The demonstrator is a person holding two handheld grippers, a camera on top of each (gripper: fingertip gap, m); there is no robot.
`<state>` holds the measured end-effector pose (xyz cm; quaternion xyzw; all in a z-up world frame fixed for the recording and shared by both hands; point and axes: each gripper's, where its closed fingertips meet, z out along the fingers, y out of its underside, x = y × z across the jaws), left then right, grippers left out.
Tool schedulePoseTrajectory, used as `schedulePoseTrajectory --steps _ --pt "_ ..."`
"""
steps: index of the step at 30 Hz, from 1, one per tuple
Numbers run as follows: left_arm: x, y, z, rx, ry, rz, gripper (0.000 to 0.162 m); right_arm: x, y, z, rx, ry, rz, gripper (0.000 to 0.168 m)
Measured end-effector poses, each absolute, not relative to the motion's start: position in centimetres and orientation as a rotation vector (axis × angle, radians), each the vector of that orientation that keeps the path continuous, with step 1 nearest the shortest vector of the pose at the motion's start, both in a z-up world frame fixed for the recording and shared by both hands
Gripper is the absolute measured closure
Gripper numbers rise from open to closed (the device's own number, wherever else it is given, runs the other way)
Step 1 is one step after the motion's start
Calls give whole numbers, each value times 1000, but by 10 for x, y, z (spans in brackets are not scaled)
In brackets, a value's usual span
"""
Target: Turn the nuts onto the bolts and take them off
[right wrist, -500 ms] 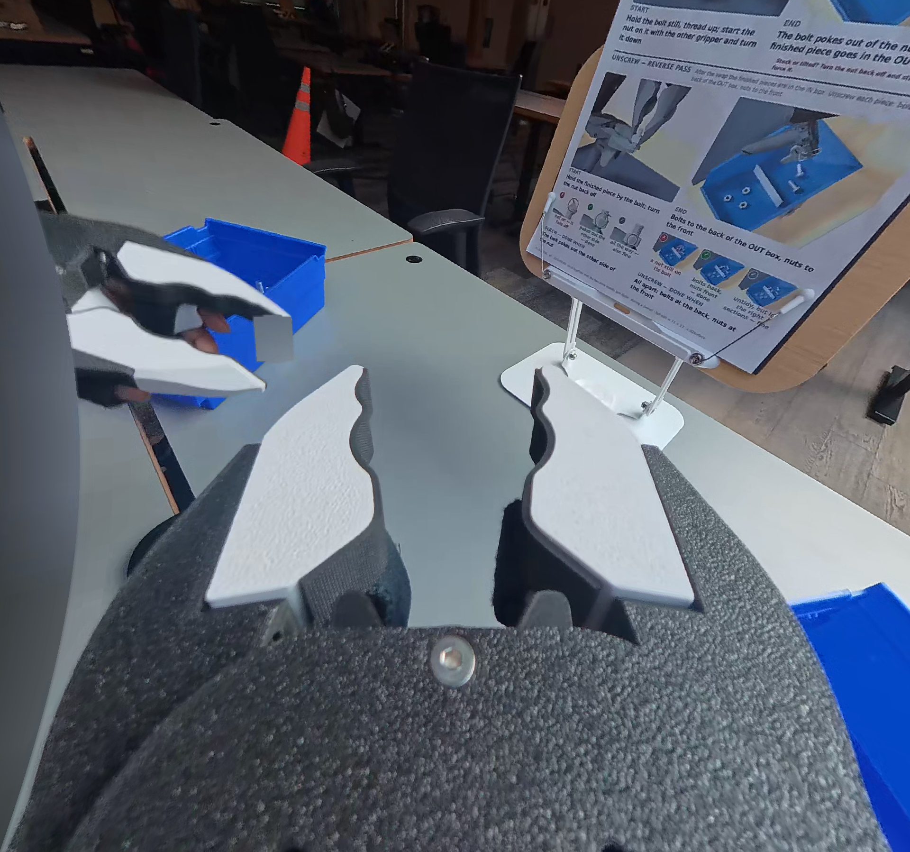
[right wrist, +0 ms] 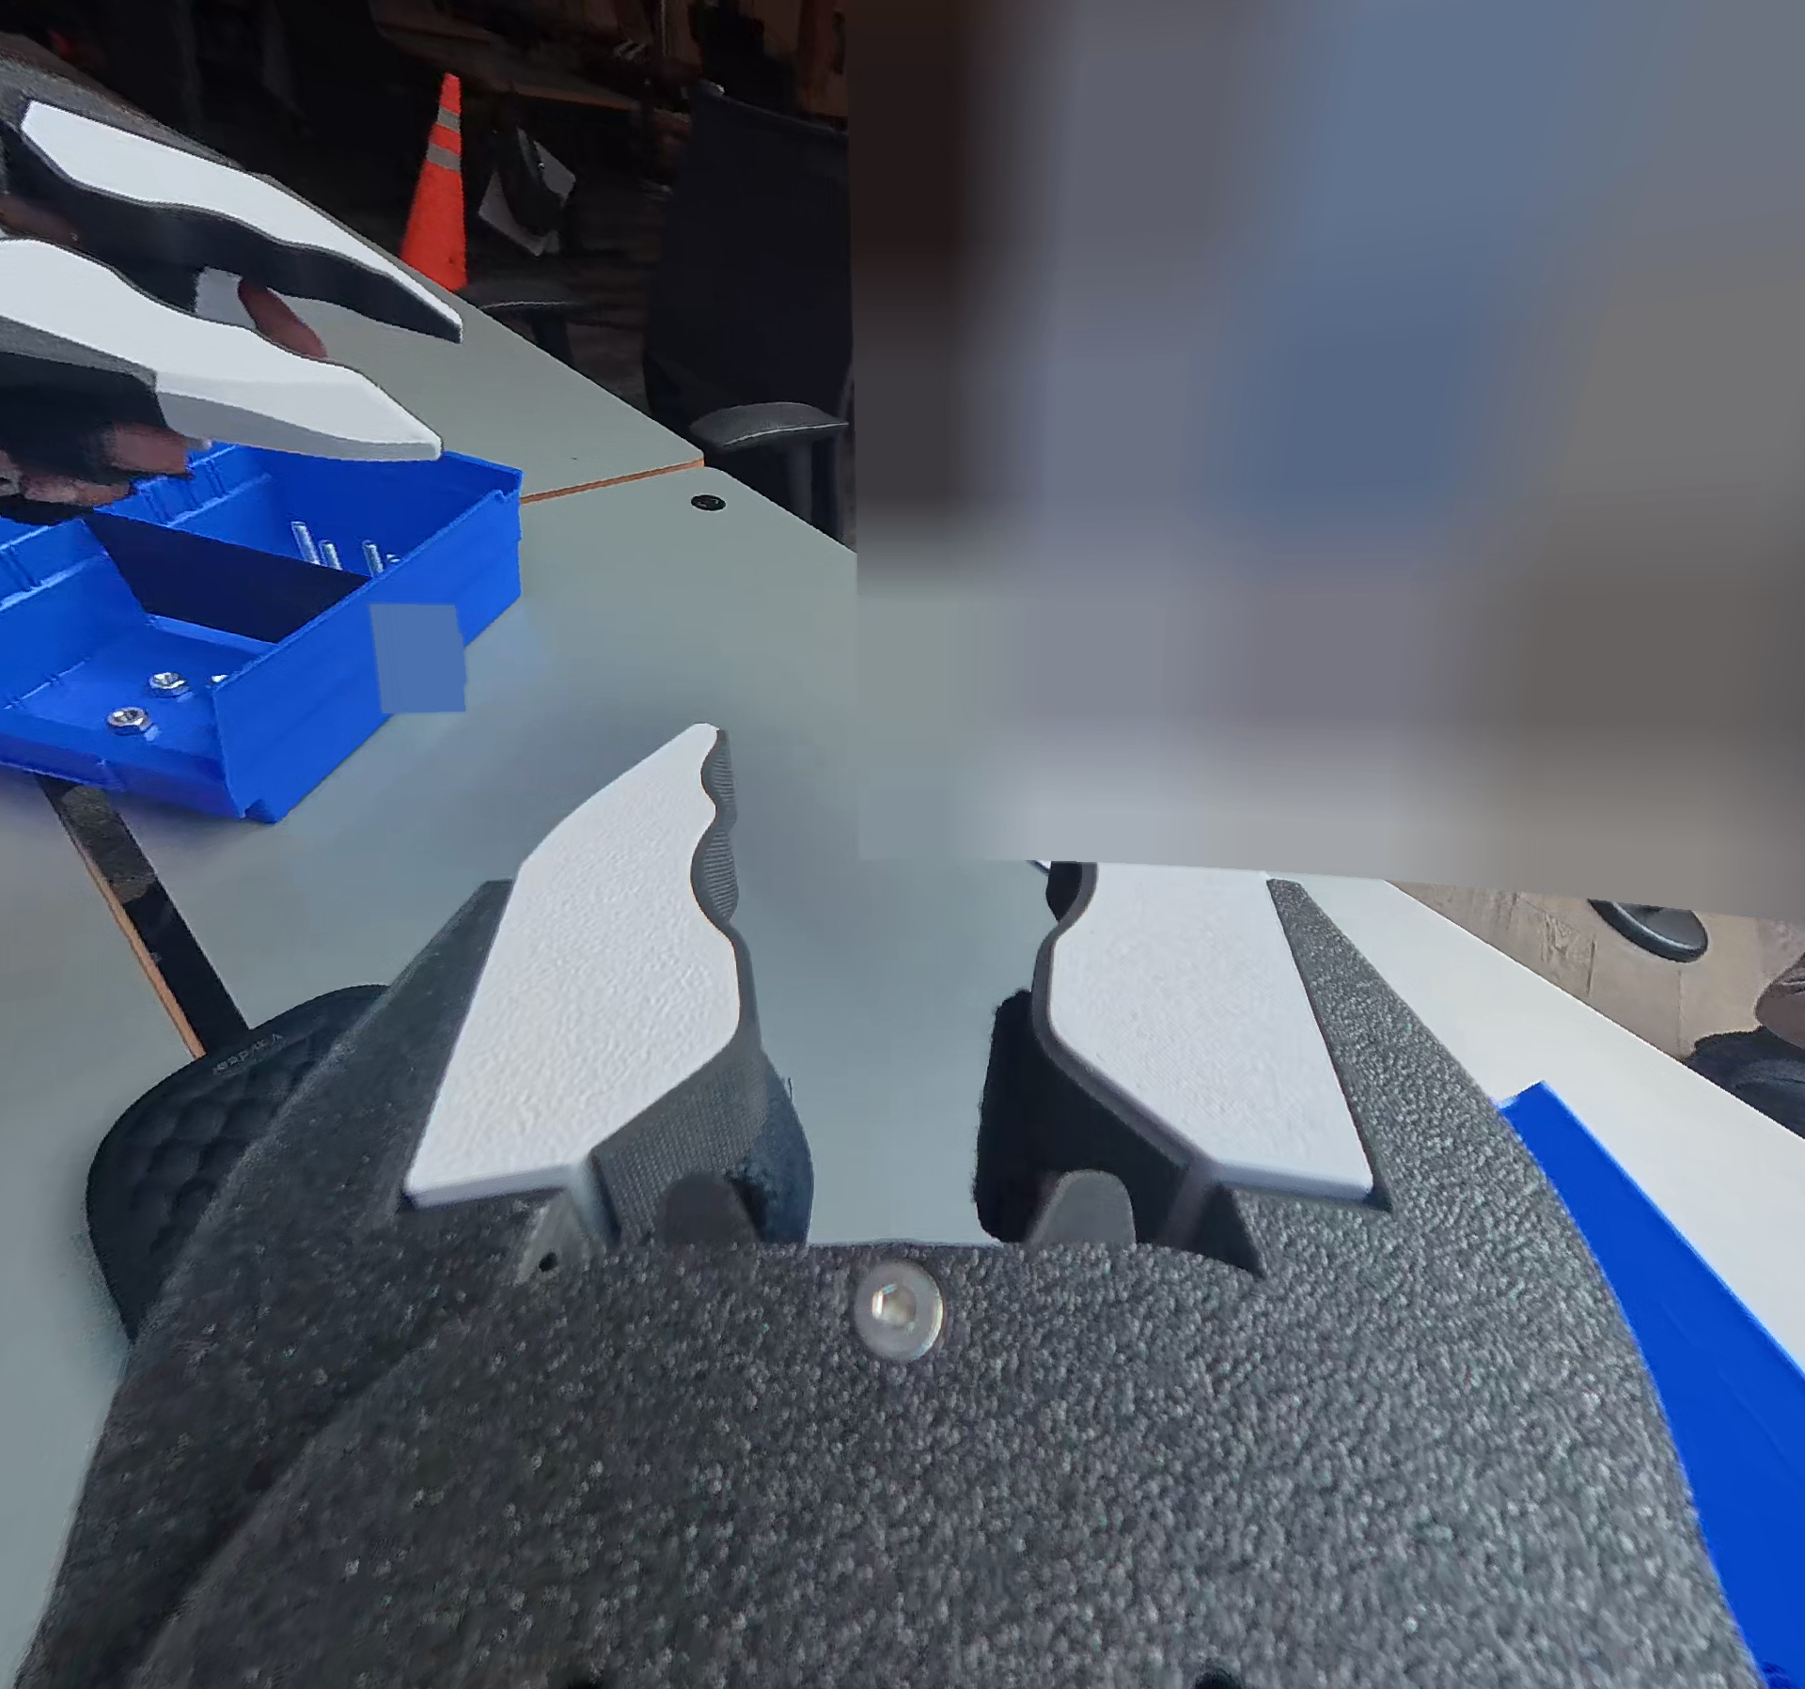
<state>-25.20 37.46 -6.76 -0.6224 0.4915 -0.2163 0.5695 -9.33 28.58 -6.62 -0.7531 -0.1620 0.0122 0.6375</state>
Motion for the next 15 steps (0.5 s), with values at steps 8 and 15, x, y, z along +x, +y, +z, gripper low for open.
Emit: schedulePoseTrajectory --steps 8,15 --pt "-234 391 -106 -1523 1184 -509 115 -97 280 -67 -1721 -377 20 109" --pt "-254 403 -119 -1613 1180 -361 112 -102 283 -80 -1779 -439 16 109"
